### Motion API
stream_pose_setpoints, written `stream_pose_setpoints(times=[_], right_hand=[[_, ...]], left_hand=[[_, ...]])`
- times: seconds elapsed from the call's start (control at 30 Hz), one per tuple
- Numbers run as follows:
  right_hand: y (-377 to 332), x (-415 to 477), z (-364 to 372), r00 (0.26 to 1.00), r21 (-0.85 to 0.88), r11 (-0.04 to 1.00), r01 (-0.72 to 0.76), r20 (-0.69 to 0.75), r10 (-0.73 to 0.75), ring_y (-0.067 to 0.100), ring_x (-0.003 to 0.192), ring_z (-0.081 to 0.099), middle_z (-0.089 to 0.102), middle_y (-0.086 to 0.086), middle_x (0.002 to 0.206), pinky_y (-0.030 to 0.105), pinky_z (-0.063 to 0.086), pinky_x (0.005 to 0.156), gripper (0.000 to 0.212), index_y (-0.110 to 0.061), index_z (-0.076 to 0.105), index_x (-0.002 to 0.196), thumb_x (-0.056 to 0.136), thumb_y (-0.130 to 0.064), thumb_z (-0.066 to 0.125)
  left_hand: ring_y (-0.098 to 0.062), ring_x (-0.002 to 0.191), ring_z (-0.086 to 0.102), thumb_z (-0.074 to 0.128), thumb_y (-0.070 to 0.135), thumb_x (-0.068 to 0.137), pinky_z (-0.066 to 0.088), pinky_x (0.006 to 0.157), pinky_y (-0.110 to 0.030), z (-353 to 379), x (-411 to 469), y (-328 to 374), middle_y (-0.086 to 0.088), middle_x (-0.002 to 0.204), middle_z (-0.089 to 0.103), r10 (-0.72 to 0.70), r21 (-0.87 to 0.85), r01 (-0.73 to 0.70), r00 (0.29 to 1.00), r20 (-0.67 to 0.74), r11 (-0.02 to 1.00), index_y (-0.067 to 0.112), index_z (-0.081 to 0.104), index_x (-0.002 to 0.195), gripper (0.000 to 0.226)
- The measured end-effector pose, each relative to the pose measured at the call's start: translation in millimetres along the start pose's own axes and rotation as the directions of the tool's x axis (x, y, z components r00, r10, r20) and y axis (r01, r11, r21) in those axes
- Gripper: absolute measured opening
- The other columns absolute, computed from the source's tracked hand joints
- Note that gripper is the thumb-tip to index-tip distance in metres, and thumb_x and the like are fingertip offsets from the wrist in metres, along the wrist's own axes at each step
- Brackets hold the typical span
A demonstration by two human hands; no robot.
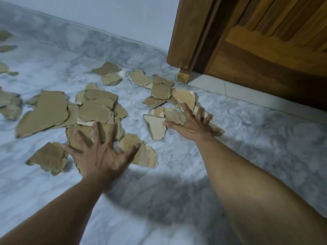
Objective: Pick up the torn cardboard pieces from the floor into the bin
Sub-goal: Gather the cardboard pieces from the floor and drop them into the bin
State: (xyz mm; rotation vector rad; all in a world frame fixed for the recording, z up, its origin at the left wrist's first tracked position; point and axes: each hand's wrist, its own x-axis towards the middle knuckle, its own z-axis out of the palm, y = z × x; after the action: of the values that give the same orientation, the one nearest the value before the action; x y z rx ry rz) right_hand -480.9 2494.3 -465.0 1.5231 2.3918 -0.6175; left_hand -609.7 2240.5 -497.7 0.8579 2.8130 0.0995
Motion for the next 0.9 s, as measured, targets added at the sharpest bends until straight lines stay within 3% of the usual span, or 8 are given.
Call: stream_pose_setpoints(times=[0.2, 0.33, 0.4, 0.5, 0.6, 0.7, 0.8, 0.9], right_hand=[[-36, 37, -11, 0.998, -0.053, 0.996, 0.067, -0.005, -0.067, 0.049, 0.146, -0.021, -0.017, 0.0, 0.165, 0.079, 0.007, 0.107, 0.138, -0.057, 0.003, 0.148, 0.026, -0.111, 0.04], [-53, 56, -11, 0.981, -0.027, 0.981, 0.192, -0.036, -0.192, 0.042, 0.145, 0.007, 0.013, 0.004, 0.157, 0.065, 0.023, 0.111, 0.128, -0.036, 0.02, 0.145, 0.041, -0.103, 0.055], [-62, 65, -7, 0.973, -0.042, 0.973, 0.227, -0.04, -0.229, 0.043, 0.146, 0.005, 0.009, 0.004, 0.16, 0.067, 0.021, 0.111, 0.135, -0.042, 0.006, 0.149, 0.038, -0.107, 0.047], [-74, 82, -5, 0.98, 0.037, 0.979, 0.201, -0.002, -0.201, 0.048, 0.148, 0.001, -0.006, -0.004, 0.161, 0.075, 0.015, 0.11, 0.123, -0.065, -0.012, 0.144, 0.038, -0.111, 0.031], [-83, 94, -6, 0.985, 0.09, 0.983, 0.16, 0.042, -0.165, 0.043, 0.15, -0.011, -0.012, -0.017, 0.161, 0.073, 0.013, 0.113, 0.1, -0.069, 0.008, 0.143, 0.052, -0.108, 0.024], [-86, 99, -10, 0.973, 0.184, 0.958, 0.221, -0.114, -0.203, 0.03, 0.153, -0.011, -0.005, -0.015, 0.166, 0.068, 0.011, 0.117, 0.091, -0.062, 0.021, 0.145, 0.063, -0.102, 0.027], [-79, 104, -21, 0.932, 0.2, 0.974, 0.107, -0.362, -0.028, 0.027, 0.154, -0.01, -0.002, -0.006, 0.168, 0.073, -0.006, 0.113, 0.086, -0.052, 0.018, 0.152, 0.077, -0.093, 0.031], [-74, 111, -21, 0.928, 0.385, 0.899, -0.209, -0.212, 0.306, 0.038, 0.153, -0.007, -0.003, 0.011, 0.168, 0.074, -0.009, 0.111, 0.098, -0.045, 0.007, 0.157, 0.074, -0.096, 0.023]], left_hand=[[-0.048, 0.152, -0.011, -0.004, 0.1, 0.066, 0.0, 0.113, -0.075, -2, 3, 2, 0.0, 0.169, -0.018, -0.036, 0.007, 0.036, 0.999, 0.041, 0.999, 0.049, -0.011, 0.156, 0.104], [-0.044, 0.154, 0.003, 0.01, 0.098, 0.072, 0.003, 0.113, -0.075, -5, 7, 1, -0.007, 0.171, -0.001, -0.051, -0.046, 0.051, 0.999, 0.009, 0.998, 0.046, 0.022, 0.152, 0.096], [-0.043, 0.154, -0.001, 0.023, 0.1, 0.07, 0.003, 0.113, -0.077, -5, 13, 2, -0.011, 0.17, -0.001, -0.076, -0.156, 0.071, 0.997, -0.024, 0.985, 0.037, 0.028, 0.149, 0.102], [-0.036, 0.153, -0.023, 0.035, 0.099, 0.066, -0.01, 0.116, -0.071, -7, 39, 7, -0.003, 0.168, -0.022, -0.007, -0.382, -0.024, 0.997, -0.077, 0.924, 0.038, 0.01, 0.155, 0.111], [-0.029, 0.155, -0.019, 0.025, 0.095, 0.075, -0.007, 0.12, -0.066, -17, 81, 8, -0.003, 0.17, -0.013, 0.048, -0.379, -0.103, 0.987, -0.151, 0.92, 0.034, 0.014, 0.157, 0.103], [-0.028, 0.157, 0.0, 0.032, 0.08, 0.089, 0.002, 0.122, -0.065, -39, 137, 11, -0.008, 0.167, 0.018, 0.065, -0.392, -0.21, 0.933, -0.353, 0.896, 0.022, 0.033, 0.147, 0.083], [-0.035, 0.156, 0.0, 0.041, 0.086, 0.084, 0.003, 0.12, -0.068, -68, 221, 13, -0.009, 0.168, 0.013, -0.032, -0.432, -0.129, 0.938, -0.346, 0.892, 0.026, 0.025, 0.153, 0.093], [-0.046, 0.153, -0.008, 0.035, 0.103, 0.062, -0.002, 0.114, -0.075, -83, 291, 16, -0.006, 0.17, -0.013, -0.009, -0.366, 0.009, 1.0, 0.002, 0.93, 0.046, -0.004, 0.158, 0.118]])
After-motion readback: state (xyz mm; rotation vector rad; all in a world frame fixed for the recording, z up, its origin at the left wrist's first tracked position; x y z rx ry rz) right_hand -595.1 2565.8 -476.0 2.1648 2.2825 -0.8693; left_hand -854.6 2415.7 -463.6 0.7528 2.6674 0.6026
